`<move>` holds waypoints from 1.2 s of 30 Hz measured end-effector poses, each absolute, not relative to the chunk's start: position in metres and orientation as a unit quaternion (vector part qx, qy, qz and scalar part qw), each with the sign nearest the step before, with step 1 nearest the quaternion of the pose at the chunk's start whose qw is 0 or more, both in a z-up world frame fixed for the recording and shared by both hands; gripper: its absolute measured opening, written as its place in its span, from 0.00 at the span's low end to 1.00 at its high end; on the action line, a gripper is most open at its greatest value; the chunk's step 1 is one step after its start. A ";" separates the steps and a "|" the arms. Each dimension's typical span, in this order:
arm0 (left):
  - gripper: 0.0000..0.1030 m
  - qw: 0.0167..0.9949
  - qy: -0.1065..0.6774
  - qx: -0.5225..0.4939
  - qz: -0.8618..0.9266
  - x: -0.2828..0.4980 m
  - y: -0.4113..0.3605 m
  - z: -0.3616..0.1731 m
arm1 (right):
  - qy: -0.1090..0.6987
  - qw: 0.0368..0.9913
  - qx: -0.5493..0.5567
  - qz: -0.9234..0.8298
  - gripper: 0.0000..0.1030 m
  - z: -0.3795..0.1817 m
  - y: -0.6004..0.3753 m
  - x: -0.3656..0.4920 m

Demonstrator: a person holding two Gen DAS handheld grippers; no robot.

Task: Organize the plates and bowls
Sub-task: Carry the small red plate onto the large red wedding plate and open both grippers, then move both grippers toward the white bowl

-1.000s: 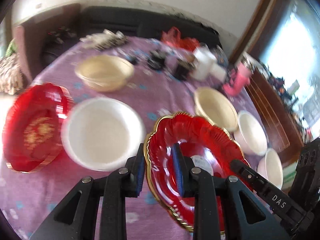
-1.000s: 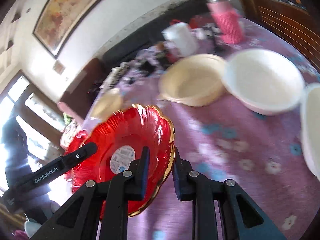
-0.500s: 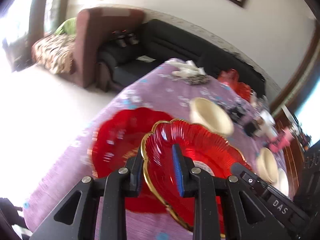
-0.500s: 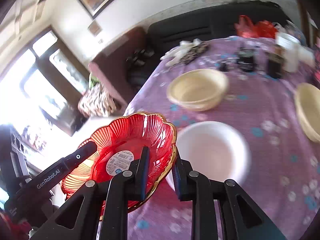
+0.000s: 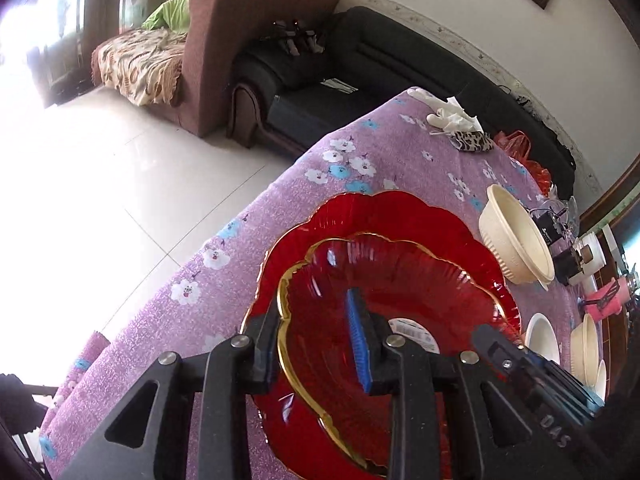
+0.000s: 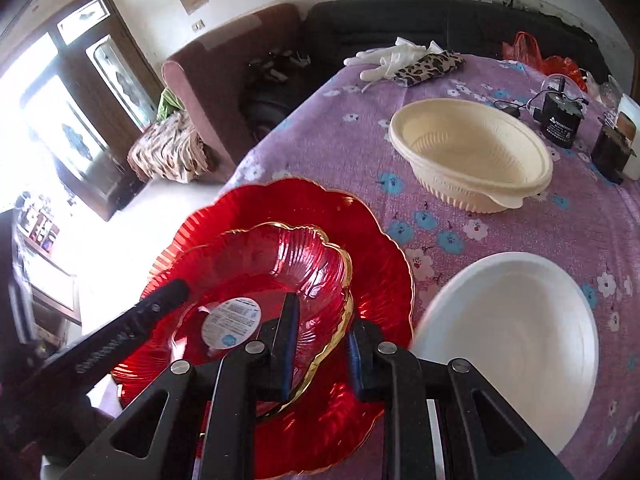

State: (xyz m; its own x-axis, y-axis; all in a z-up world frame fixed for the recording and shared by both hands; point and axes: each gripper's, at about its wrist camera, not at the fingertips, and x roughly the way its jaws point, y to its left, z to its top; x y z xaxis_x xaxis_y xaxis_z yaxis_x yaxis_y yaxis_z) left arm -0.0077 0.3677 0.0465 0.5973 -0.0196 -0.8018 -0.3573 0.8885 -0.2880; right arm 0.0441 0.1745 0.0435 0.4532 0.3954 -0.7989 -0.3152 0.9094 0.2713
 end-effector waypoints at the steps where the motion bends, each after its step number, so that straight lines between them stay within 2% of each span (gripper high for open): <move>1: 0.32 0.869 0.437 -0.214 0.093 -0.008 0.366 0.048 | 0.480 0.852 0.040 0.205 0.23 0.041 0.175 0.045; 5: 0.43 0.873 0.431 -0.213 0.085 -0.010 0.361 0.055 | 0.477 0.856 0.049 0.195 0.25 0.036 0.171 0.052; 9: 0.57 0.888 0.407 -0.196 0.092 -0.019 0.356 0.070 | 0.471 0.857 0.074 0.196 0.35 0.040 0.158 0.050; 14: 0.58 0.899 0.389 -0.173 0.100 -0.036 0.352 0.093 | 0.436 0.875 0.080 0.194 0.37 0.067 0.135 0.029; 16: 0.62 0.906 0.373 -0.170 0.104 -0.052 0.349 0.105 | 0.408 0.889 0.079 0.194 0.40 0.086 0.119 0.009; 18: 0.72 0.915 0.350 -0.171 0.103 -0.072 0.343 0.116 | 0.377 0.904 0.073 0.190 0.56 0.100 0.101 -0.018; 19: 0.76 0.921 0.334 -0.171 0.104 -0.084 0.337 0.122 | 0.360 0.912 0.066 0.184 0.60 0.106 0.092 -0.033; 21: 0.80 0.934 0.301 -0.166 0.097 -0.104 0.320 0.128 | 0.322 0.932 0.040 0.162 0.71 0.113 0.073 -0.067; 24: 0.84 0.951 0.264 -0.140 0.084 -0.122 0.282 0.129 | 0.275 0.954 -0.011 0.119 0.82 0.113 0.051 -0.111; 27: 0.84 0.956 0.256 -0.132 0.062 -0.126 0.246 0.123 | 0.264 0.961 -0.028 0.081 0.82 0.106 0.027 -0.133; 31: 0.84 0.965 0.239 -0.097 0.039 -0.129 0.206 0.125 | 0.283 0.958 0.004 0.054 0.82 0.097 -0.008 -0.143; 36: 0.86 0.972 0.218 -0.076 0.035 -0.137 0.192 0.134 | 0.294 0.955 0.025 0.038 0.82 0.090 -0.030 -0.143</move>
